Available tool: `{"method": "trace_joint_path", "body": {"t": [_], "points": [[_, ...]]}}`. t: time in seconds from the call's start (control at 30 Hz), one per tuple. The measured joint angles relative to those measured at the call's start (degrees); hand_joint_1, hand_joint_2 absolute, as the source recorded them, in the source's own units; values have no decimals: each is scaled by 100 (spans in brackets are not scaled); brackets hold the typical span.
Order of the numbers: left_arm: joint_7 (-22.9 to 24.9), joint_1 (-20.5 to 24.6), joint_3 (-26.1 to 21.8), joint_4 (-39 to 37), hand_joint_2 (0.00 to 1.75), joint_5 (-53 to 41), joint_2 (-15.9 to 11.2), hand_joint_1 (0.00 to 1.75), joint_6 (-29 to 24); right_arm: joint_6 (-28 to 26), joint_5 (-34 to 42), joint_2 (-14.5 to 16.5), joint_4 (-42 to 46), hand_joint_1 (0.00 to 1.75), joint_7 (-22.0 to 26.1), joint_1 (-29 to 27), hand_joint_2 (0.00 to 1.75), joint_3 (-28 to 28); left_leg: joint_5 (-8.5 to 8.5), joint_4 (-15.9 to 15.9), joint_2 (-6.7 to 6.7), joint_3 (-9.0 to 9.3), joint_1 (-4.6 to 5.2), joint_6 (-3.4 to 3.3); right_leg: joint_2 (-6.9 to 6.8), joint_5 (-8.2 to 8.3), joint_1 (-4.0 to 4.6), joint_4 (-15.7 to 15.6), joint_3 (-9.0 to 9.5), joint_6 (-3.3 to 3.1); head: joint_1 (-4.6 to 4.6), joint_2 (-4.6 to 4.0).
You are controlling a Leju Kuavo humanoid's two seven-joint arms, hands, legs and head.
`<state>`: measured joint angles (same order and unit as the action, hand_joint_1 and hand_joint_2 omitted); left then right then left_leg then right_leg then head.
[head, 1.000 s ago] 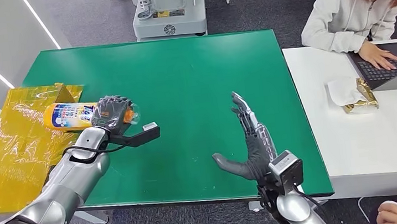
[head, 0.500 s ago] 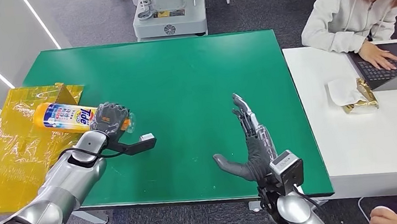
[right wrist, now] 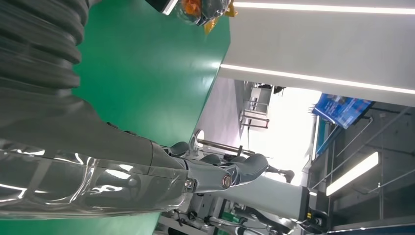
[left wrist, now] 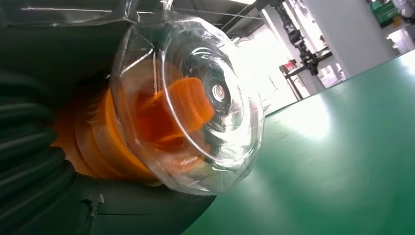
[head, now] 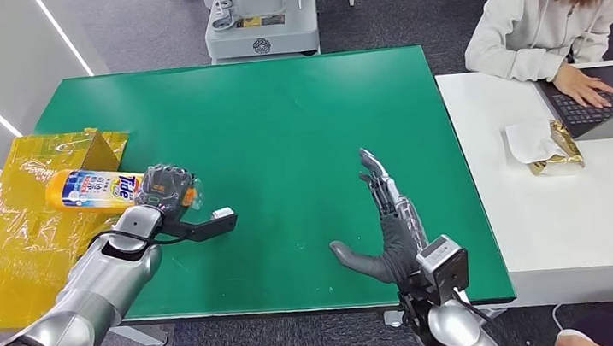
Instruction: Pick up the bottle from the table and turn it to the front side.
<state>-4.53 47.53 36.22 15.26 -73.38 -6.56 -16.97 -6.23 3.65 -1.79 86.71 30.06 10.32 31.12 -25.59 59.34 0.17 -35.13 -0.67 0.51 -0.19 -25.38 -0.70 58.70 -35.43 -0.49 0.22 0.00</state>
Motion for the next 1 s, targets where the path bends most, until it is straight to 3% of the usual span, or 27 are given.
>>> {"method": "trace_joint_path", "body": {"t": [0.33,0.6,0.87,0.9,1.0], "points": [[422,-1,-10,-5,175,-38,-62,175,10,7,-17,0,13,0,-87,-53,175,0,0,0,-1,-1,1,0,0,0,0,0,0,0,0,0],[424,-19,-74,-32,175,15,-144,175,171,102,-35,0,46,0,-118,-79,175,0,0,-1,0,-1,0,0,0,0,0,0,0,0,0,0],[394,-57,-183,-49,175,150,-189,162,205,159,-25,0,31,0,-121,-71,175,0,0,-1,-1,-1,0,0,-1,0,0,0,0,0,0,0],[394,-65,-216,-52,175,174,-197,145,223,160,-26,-1,28,0,-121,-72,175,0,0,-1,-1,-1,0,0,-1,0,0,0,0,0,0,0],[394,-85,-307,-62,175,219,-219,24,274,166,-25,-7,26,0,-128,-74,175,0,0,-1,-1,-2,0,0,-1,0,0,0,0,0,0,0]]}}
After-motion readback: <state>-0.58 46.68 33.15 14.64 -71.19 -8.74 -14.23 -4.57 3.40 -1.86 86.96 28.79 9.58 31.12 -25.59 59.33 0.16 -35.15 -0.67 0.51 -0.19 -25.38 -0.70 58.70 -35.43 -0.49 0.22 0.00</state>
